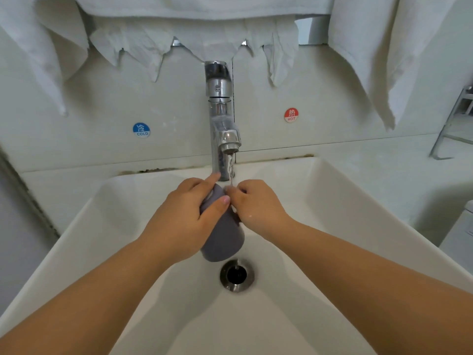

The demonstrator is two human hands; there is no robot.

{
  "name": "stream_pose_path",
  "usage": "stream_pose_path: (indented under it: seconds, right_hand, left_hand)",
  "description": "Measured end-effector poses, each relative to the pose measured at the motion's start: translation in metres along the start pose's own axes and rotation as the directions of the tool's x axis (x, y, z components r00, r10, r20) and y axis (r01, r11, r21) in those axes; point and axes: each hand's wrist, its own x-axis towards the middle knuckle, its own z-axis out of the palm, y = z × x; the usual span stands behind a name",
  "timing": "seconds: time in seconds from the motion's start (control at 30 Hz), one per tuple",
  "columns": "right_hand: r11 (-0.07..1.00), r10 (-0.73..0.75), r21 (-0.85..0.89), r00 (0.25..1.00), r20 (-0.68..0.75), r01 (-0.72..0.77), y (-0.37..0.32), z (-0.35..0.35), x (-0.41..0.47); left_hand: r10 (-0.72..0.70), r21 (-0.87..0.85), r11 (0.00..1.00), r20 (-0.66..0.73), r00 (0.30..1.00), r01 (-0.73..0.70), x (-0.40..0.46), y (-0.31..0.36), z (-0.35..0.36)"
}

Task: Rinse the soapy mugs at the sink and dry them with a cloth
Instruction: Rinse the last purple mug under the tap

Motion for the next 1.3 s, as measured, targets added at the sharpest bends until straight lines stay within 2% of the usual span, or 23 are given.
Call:
stream_pose_path:
  seconds: [0.1, 0.23, 0.37, 0.47, 0.53, 0.7, 0.87, 1.07, 1.1, 1.2, 1.3]
  right_hand:
    - [0.991, 0.090, 0.095, 0.995, 0.036, -0.093, 0.005, -0.002, 0.003]
    - [0.994, 0.038, 0.094, 0.980, 0.197, -0.057, -0.001, -0.001, -0.002]
    - [1.000, 0.002, -0.020, 0.999, 0.052, -0.001, -0.001, 0.005, 0.000]
    - [0.999, 0.040, 0.000, 0.999, -0.035, -0.040, 0.003, 0.004, 0.004]
    - [0.996, 0.072, 0.054, 0.997, -0.005, -0.071, 0.004, 0.003, 0.004]
    - [0.992, 0.005, 0.125, 0.989, 0.148, -0.023, -0.001, -0.002, 0.001]
    - [0.995, 0.008, 0.098, 0.994, 0.109, -0.019, 0.002, -0.009, 0.001]
    - [0.960, 0.165, 0.200, 0.972, 0.166, -0.197, 0.004, -0.013, 0.001]
    - [0.966, 0.143, 0.186, 0.973, 0.182, -0.177, 0.003, -0.014, 0.000]
    - [0.999, -0.017, 0.038, 0.985, 0.174, 0.011, -0.002, -0.010, -0.002]
    - [0.991, -0.115, -0.057, 0.987, 0.111, 0.122, -0.003, -0.006, -0.003]
  left_hand:
    - [0.030, 0.054, 0.998, 0.035, 0.999, -0.032, 0.001, 0.000, 0.002]
    - [-0.033, -0.020, 0.999, 0.008, 0.999, 0.033, 0.003, -0.012, -0.001]
    - [-0.018, -0.038, 0.999, -0.006, 1.000, 0.017, 0.003, -0.011, 0.000]
    - [0.040, 0.035, 0.999, 0.013, 0.999, -0.040, 0.002, -0.002, 0.002]
    - [0.045, 0.048, 0.998, 0.033, 0.998, -0.046, 0.001, -0.001, 0.001]
    - [0.036, -0.022, 0.999, 0.020, 0.999, -0.036, 0.003, -0.010, -0.008]
    - [0.054, -0.026, 0.998, 0.113, 0.992, -0.051, 0.000, -0.011, -0.004]
    - [0.155, 0.035, 0.987, 0.105, 0.982, -0.159, -0.002, -0.008, -0.002]
    - [0.156, 0.032, 0.987, 0.097, 0.983, -0.160, -0.002, -0.009, -0.002]
    - [0.103, -0.028, 0.994, 0.049, 0.993, -0.102, 0.001, -0.016, -0.006]
    - [0.071, -0.068, 0.995, 0.027, 0.997, -0.069, 0.001, -0.017, -0.006]
